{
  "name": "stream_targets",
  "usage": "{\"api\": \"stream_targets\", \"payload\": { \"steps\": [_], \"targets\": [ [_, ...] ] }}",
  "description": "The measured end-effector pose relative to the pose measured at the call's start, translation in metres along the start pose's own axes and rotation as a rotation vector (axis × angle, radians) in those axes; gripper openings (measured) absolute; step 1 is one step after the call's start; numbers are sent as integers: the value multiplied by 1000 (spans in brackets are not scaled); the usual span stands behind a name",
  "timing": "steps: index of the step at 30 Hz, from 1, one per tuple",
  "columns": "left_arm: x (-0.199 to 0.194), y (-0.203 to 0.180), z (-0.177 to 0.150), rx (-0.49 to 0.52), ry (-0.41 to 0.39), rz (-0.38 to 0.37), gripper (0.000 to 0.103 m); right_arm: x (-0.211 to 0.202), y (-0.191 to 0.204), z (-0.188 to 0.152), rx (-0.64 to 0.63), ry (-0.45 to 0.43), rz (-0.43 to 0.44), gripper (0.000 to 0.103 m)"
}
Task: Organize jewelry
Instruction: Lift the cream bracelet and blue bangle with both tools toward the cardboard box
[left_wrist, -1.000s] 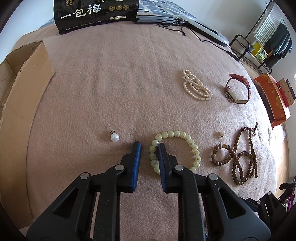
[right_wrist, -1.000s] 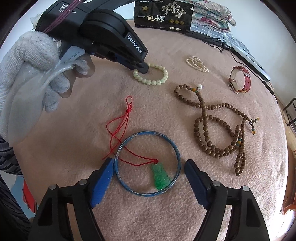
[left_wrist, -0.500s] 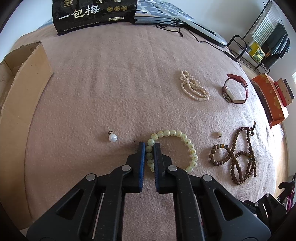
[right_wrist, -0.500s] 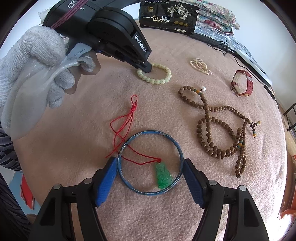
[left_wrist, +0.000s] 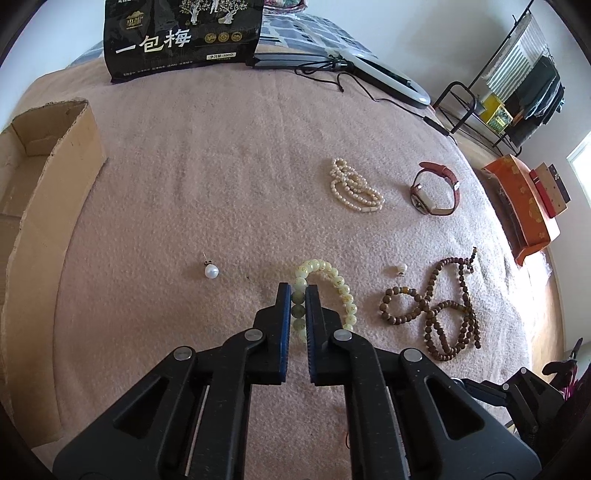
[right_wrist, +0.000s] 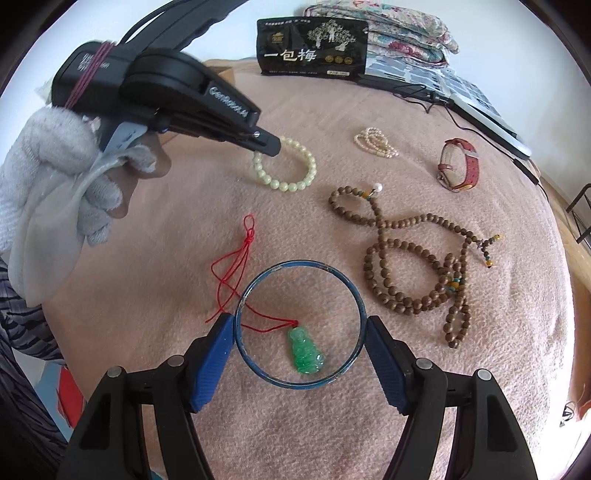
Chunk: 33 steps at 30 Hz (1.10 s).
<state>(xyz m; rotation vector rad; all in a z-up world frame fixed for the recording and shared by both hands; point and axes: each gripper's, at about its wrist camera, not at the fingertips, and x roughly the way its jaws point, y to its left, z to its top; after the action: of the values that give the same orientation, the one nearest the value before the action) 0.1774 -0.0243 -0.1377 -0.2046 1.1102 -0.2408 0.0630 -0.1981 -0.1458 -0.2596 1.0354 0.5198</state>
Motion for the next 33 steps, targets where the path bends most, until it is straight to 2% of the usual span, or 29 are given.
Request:
{"api": "stream_targets", "payload": {
  "steps": [6, 16, 33],
  "targets": [
    [-16, 0, 3, -17, -27, -31, 5, -11, -6, 7, 25, -37, -8, 73],
    [-48, 3, 4, -18, -93, -40, 5, -25, -2, 29, 28, -102, -5, 73],
    [-123, 46, -9, -57, -224, -34, 5, -33, 27, 70, 2, -156, 24, 73]
  ]
}}
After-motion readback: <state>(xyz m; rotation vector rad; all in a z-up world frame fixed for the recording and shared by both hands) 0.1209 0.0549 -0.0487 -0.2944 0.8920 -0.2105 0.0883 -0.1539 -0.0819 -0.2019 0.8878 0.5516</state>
